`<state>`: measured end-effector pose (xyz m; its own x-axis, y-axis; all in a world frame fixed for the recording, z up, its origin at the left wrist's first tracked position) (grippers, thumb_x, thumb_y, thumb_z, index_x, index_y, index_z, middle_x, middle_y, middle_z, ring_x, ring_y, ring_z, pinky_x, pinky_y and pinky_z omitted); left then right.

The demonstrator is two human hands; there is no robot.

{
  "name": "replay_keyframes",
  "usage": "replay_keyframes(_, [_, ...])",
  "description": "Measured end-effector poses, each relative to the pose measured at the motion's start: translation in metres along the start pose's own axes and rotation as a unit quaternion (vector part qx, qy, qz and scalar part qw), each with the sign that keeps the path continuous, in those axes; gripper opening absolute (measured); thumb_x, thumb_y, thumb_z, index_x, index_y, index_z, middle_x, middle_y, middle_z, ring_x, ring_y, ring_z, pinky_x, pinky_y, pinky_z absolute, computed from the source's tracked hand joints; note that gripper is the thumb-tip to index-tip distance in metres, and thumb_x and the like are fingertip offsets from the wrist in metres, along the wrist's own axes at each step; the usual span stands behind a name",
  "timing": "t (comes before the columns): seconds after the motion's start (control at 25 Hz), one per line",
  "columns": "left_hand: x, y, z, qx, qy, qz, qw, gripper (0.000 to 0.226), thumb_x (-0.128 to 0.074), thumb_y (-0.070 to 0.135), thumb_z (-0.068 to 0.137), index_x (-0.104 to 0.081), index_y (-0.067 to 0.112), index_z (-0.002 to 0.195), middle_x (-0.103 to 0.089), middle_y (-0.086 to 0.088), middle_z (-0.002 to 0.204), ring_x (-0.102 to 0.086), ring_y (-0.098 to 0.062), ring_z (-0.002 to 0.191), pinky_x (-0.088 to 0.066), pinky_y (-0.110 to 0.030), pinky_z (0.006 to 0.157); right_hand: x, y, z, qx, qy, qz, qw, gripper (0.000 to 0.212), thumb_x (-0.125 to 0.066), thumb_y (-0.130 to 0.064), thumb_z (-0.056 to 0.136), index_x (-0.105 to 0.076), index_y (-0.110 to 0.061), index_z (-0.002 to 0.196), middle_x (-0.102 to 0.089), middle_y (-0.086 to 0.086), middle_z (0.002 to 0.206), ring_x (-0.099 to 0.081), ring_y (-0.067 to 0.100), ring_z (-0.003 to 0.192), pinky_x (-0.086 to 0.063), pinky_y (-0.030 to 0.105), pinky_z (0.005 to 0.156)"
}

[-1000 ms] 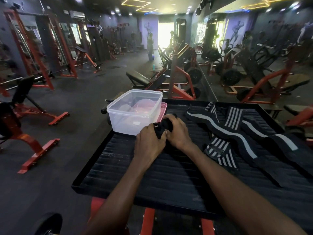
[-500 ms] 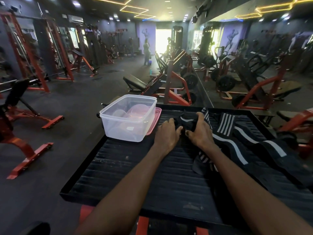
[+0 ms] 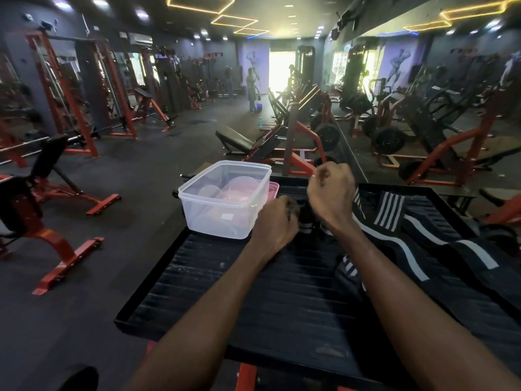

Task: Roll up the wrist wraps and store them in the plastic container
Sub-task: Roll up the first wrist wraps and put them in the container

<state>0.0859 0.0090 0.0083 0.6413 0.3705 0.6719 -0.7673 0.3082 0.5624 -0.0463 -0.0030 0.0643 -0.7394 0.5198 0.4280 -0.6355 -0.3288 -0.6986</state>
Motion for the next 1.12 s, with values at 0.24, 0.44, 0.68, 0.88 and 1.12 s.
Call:
replay_keyframes(0.24, [0.084,-0.034,0.011,0.017,0.199,0.083,0.976,0.019,-0.054,0.017,0.090,-0.070,0.007,0.095,-0.071,-0.013,0.096,-0.059,-0.032,0.096,-0.045,-0.039,0.085,-0.091,-0.026,0.012,-0.087,-0.191,0.016,0.978,0.018,-0.056,-0.022,0.083,-0.066,-0.008,0.081,-0.070,0.007,0.083,-0.065,0.030,0.082,-0.052,0.039,0.072])
replay_keyframes(0.44, [0.104,-0.072,0.006,0.055,0.092,0.207,0.972,0.037,-0.039,0.030,0.093,-0.061,0.015,0.068,-0.072,-0.009,0.074,-0.065,-0.030,0.072,-0.041,-0.033,0.064,-0.127,-0.027,-0.003,-0.210,-0.226,0.082,0.948,0.052,-0.061,-0.038,0.080,-0.064,-0.010,0.124,-0.068,0.008,0.118,-0.064,0.027,0.095,-0.045,0.031,0.072])
replay_keyframes(0.68, [0.113,-0.072,-0.015,0.059,0.072,0.155,0.984,0.036,-0.044,0.037,0.086,-0.067,0.015,0.067,-0.070,-0.004,0.068,-0.063,-0.028,0.071,-0.051,-0.041,0.076,-0.121,-0.030,-0.004,-0.264,-0.206,0.128,0.933,0.052,-0.065,-0.031,0.078,-0.065,-0.019,0.128,-0.068,0.004,0.125,-0.065,0.026,0.103,-0.049,0.027,0.072])
replay_keyframes(0.88, [0.126,-0.074,-0.008,0.113,0.103,0.117,0.981,0.024,-0.056,0.029,0.086,-0.071,0.013,0.076,-0.073,-0.007,0.082,-0.066,-0.029,0.082,-0.053,-0.034,0.075,-0.111,-0.046,-0.013,-0.207,-0.286,0.096,0.931,0.044,-0.053,-0.015,0.074,-0.062,-0.013,0.117,-0.065,0.015,0.108,-0.069,0.035,0.077,-0.056,0.038,0.041])
replay_keyframes(1.12, [0.146,-0.097,0.001,0.236,-0.037,0.250,0.938,0.041,-0.057,0.023,0.088,-0.057,0.007,0.126,-0.058,-0.023,0.129,-0.053,-0.044,0.119,-0.045,-0.050,0.101,-0.082,-0.065,-0.030,-0.164,-0.335,0.046,0.927,0.045,-0.050,-0.009,0.078,-0.058,-0.011,0.122,-0.067,0.014,0.099,-0.071,0.037,0.060,-0.056,0.039,0.040])
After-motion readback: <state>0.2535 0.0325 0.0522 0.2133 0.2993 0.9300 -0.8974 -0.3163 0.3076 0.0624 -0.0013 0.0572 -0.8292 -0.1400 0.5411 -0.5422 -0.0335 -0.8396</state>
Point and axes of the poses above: each hand's wrist, its own z-axis towards the middle knuckle, its own x-axis out of the back of the hand, y = z × x, the point moved 2 cm from there along z, towards the middle knuckle
